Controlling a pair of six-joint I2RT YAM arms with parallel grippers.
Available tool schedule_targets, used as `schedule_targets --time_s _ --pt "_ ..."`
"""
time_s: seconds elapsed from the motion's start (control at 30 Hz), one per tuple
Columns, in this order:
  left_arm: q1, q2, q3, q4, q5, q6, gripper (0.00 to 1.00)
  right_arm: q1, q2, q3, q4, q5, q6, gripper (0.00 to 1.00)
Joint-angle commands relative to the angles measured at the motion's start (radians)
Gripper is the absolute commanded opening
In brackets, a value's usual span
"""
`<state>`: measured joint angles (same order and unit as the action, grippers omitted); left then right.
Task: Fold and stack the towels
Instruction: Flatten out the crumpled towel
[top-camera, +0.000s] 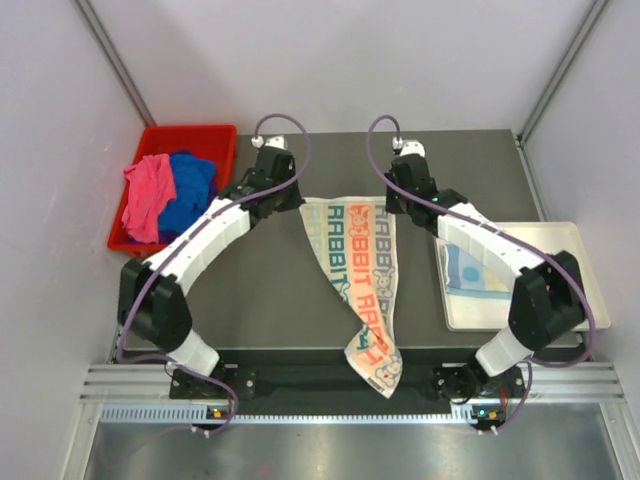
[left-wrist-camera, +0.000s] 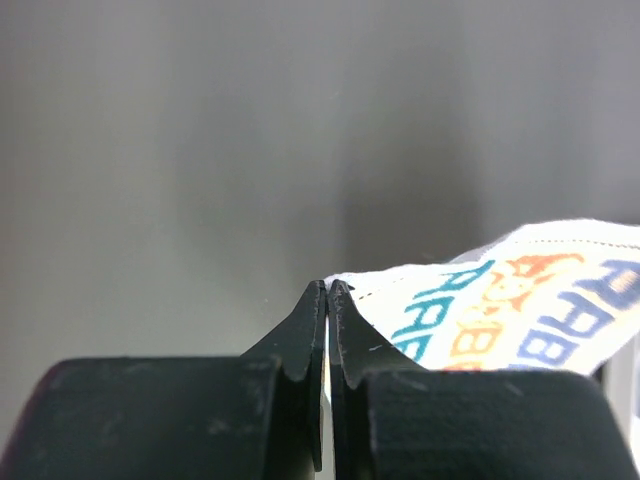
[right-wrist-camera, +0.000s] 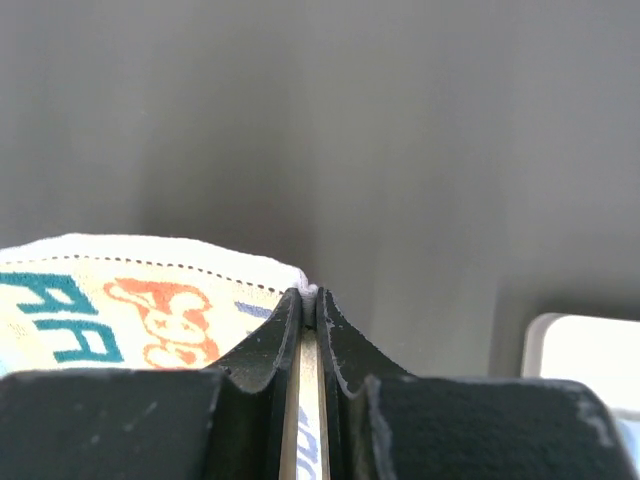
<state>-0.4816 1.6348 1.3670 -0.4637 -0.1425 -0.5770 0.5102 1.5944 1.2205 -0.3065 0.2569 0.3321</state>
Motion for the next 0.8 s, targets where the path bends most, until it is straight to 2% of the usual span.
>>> schedule_targets --time_s 0.0,0.2,0.5,0.63,0.77 --pt "-0.015 -0.18 0.0 -0.004 0.018 0.055 0.0 0.034 -0.125 0.071 -0.029 0.036 -0.039 0.0" --pt "-0.026 -0.341 0.055 -0.055 0.053 0.1 0.0 0.082 -0.269 0.143 -0.08 0.05 -0.079 0.0" --pt "-0.029 -0.545 0.078 -0.024 0.17 0.129 0.0 0.152 -0.442 0.226 -0.118 -0.007 -0.093 0.01" --pt "-0.031 -0.598 0.092 -0.018 0.187 0.126 0.0 0.174 -0.51 0.235 -0.121 -0.01 -0.091 0.0" --pt "-0.031 -0.602 0.099 -0.015 0.155 0.126 0.0 0.177 -0.502 0.251 -0.128 -0.01 -0.102 0.0"
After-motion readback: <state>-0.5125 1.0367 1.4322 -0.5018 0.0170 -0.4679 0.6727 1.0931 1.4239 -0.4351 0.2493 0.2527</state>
